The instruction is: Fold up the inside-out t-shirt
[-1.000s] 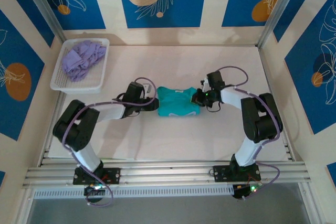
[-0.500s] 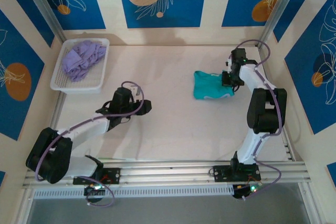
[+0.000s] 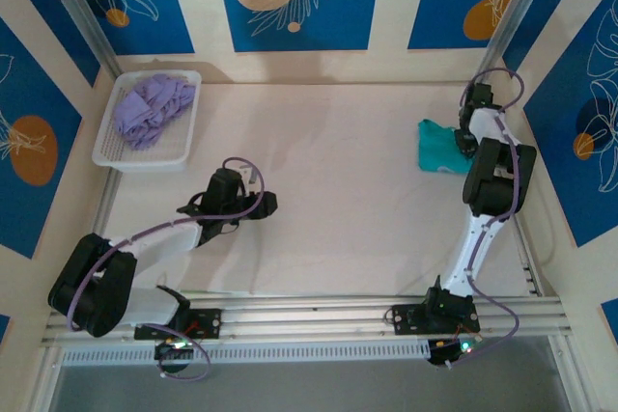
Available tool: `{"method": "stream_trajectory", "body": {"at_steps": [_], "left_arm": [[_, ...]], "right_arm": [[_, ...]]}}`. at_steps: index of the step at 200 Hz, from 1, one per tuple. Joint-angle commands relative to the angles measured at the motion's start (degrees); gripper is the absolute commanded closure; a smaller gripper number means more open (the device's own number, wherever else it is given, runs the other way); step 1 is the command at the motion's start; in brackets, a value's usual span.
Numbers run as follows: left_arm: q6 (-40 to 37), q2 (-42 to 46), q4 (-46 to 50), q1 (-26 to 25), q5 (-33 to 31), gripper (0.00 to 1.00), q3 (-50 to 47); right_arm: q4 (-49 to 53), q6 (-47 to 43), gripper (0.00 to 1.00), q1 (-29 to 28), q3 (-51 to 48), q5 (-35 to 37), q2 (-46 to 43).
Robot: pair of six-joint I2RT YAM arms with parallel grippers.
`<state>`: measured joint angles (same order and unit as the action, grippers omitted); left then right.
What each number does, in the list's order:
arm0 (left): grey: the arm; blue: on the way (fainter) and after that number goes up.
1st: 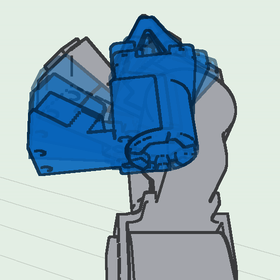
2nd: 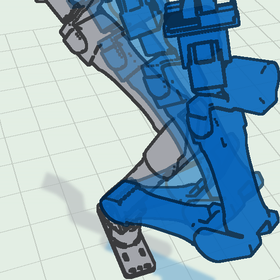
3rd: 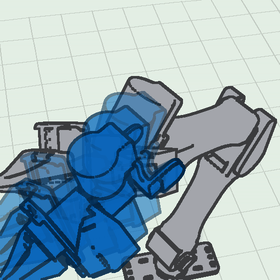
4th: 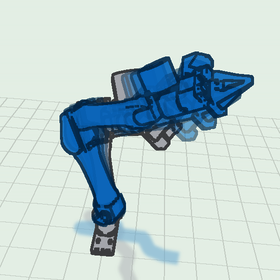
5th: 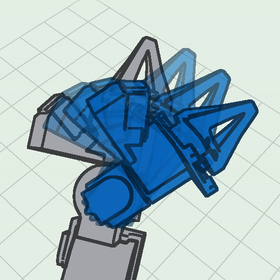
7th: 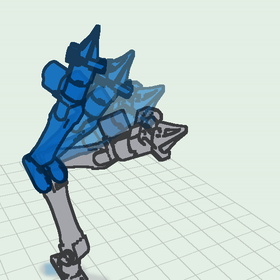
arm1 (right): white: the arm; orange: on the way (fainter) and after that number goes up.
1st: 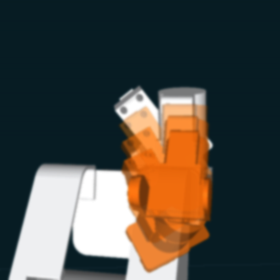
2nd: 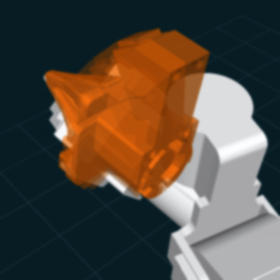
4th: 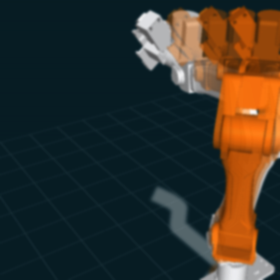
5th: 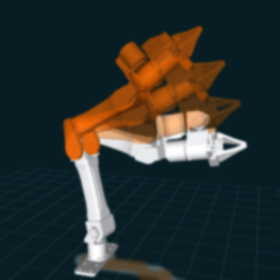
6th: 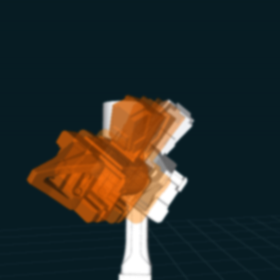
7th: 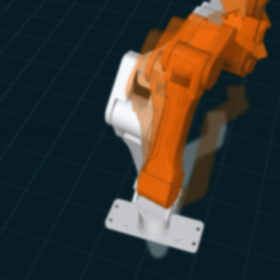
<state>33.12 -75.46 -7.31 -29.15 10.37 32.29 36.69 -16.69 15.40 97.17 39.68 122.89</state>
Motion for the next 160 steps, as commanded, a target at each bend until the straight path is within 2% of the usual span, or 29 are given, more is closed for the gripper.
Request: {"method": "stream_trajectory", "body": {"at_steps": [1,26,41,56,71,79,88,103,122,136,160], "left_arm": [[0.0,0.4,-0.1,0.2,-1.4,0.47,0.2],[-1.5,1.4,1.3,0.3,-3.7,0.46,0.8],[-3.0,2.2,2.6,0.5,-5.9,0.45,1.5],[-5.2,3.7,4.3,0.9,-9.0,0.44,2.1],[-7.3,6.3,5.8,1.2,-14.1,0.34,2.5],[-8.4,7.9,5.8,1.3,-17.4,0.29,2.2],[-9.8,9.8,5.2,1.5,-21.2,0.24,1.8],[-12.3,12.7,4.0,1.8,-27.3,0.15,0.8],[-16.4,15.7,0.2,2.4,-35.5,0.00,-1.3],[-20.4,16.6,-3.2,3.3,-40.6,0.00,-2.8],[-27.6,15.2,-10.4,6.0,-46.3,0.00,-4.8]], "right_arm": [[-3.6,-2.2,0.64,-0.6,4.4,7.7,1.0],[-5.2,0.3,0.35,-3.1,4.2,8.9,-2.6],[-5.3,3.3,0.26,-4.9,2.3,7.9,-6.9],[-5.9,7.1,0.24,-7.6,-1.7,5.4,-12.8],[-8.6,11.3,0.22,-11.0,-9.4,1.0,-20.5],[-11.1,14.0,0.14,-13.1,-14.9,-2.1,-25.4],[-14.8,16.3,0.00,-15.7,-21.5,-5.6,-31.0],[-21.8,18.9,0.01,-20.2,-32.6,-10.2,-39.7],[-31.6,19.6,0.01,-25.8,-45.0,-12.9,-47.5],[-36.4,21.8,0.01,-27.6,-51.6,-13.6,-50.9],[-43.5,25.4,0.01,-27.0,-60.4,-15.8,-52.9]]}}
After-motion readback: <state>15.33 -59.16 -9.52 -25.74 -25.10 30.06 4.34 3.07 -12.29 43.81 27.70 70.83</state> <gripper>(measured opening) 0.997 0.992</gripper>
